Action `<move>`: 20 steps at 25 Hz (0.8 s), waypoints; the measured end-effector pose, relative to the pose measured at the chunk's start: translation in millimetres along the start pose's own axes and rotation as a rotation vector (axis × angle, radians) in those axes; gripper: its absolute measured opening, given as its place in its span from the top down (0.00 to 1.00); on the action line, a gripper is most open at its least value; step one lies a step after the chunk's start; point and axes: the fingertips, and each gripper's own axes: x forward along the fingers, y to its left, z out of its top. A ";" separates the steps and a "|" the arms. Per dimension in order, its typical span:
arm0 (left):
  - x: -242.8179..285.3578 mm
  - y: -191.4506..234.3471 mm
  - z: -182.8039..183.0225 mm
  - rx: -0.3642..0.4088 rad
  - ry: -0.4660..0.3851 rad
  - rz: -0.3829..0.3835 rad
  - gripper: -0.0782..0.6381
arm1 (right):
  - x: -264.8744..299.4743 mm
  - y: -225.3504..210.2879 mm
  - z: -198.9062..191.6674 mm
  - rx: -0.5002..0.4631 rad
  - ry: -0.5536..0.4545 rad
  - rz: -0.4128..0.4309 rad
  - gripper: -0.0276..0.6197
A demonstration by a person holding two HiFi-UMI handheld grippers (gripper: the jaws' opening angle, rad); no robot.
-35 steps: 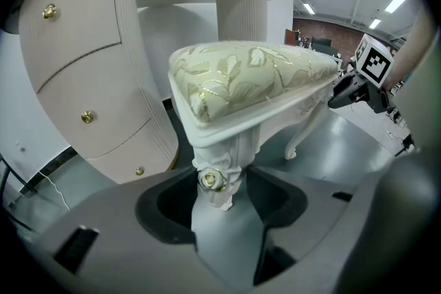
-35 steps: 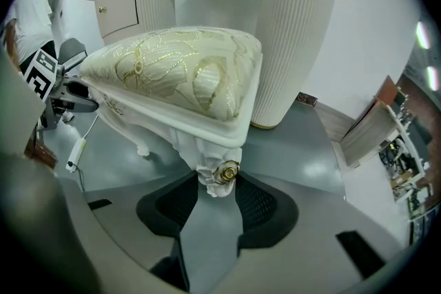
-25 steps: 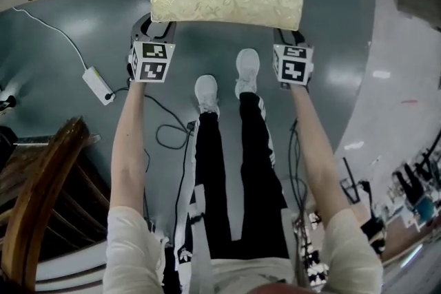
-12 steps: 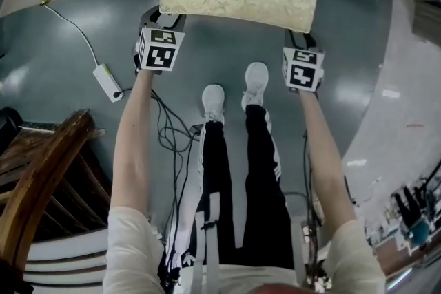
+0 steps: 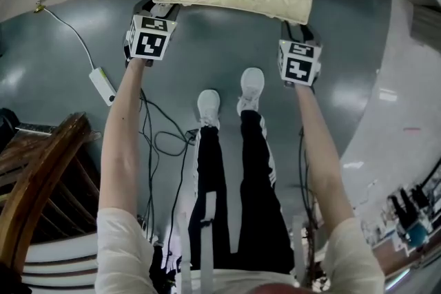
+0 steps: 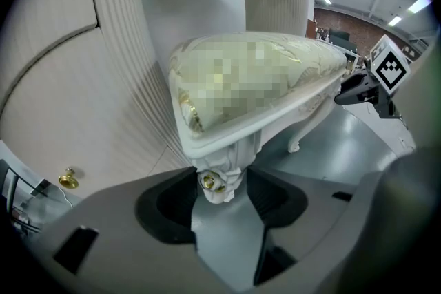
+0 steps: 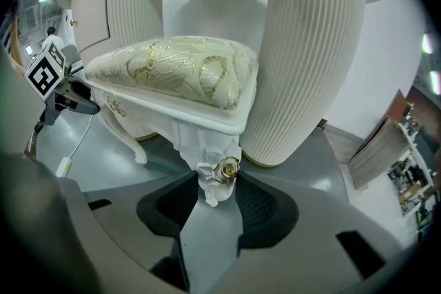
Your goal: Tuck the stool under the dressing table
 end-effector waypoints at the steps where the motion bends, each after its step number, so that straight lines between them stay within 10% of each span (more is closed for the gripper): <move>1: -0.6 0.9 0.1 0.005 -0.001 0.002 0.58 | 0.7 0.5 0.5 0.002 -0.004 0.000 0.70; 20: 28.7 58.2 48.4 0.040 0.022 0.031 0.57 | 29.0 5.4 54.1 -0.039 -0.013 0.020 0.70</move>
